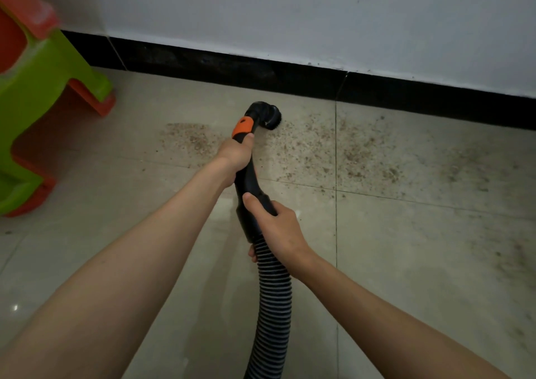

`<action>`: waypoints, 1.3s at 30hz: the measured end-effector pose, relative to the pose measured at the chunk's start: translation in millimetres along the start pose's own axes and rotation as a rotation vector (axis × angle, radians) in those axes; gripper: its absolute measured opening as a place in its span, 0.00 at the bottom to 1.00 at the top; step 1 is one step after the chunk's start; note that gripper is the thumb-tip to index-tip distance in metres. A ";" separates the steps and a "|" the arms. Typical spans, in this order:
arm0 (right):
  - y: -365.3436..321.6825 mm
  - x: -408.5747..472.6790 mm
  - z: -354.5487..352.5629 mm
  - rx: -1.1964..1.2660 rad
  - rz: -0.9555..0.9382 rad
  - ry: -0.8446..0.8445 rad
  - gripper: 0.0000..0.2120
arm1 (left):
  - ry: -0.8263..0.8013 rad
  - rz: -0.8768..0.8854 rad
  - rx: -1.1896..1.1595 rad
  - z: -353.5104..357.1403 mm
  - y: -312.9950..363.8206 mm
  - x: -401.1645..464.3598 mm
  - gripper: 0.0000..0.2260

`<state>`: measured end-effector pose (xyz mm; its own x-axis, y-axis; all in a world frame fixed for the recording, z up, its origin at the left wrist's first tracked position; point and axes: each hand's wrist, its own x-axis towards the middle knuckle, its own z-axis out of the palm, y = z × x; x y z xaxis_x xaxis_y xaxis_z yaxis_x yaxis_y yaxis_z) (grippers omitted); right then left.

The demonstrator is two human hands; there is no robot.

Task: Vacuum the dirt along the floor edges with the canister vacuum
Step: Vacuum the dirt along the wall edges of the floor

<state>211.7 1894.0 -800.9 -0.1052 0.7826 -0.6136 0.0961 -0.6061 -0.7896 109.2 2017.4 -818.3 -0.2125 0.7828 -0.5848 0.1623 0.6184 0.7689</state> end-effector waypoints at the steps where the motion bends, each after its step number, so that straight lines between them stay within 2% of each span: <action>1: 1.6 -0.8 -2.7 0.004 -0.001 0.012 0.19 | -0.014 0.002 0.004 4.5 0.3 -0.6 0.22; 7: 7.0 -3.9 -14.5 0.050 -0.009 0.062 0.18 | -0.055 0.007 0.064 25.8 4.7 -3.5 0.20; 12: 4.1 1.0 -4.1 0.073 -0.005 0.052 0.17 | -0.045 0.018 0.070 16.0 4.5 1.5 0.22; 26: -25.5 37.5 91.4 -0.118 -0.005 -0.238 0.20 | 0.265 -0.021 -0.023 -124.3 -15.6 19.8 0.23; 32: -27.3 40.5 131.1 -0.242 -0.023 -0.340 0.19 | 0.324 -0.103 -0.122 -184.5 -46.2 25.1 0.26; 39: -18.3 18.2 135.5 -0.265 -0.008 -0.371 0.23 | 0.319 -0.119 -0.155 -191.1 -58.0 0.3 0.24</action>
<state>73.8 1900.1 -799.1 -0.4500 0.6538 -0.6083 0.3389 -0.5051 -0.7937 -84.5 1968.7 -813.7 -0.5147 0.6305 -0.5810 -0.0241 0.6668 0.7449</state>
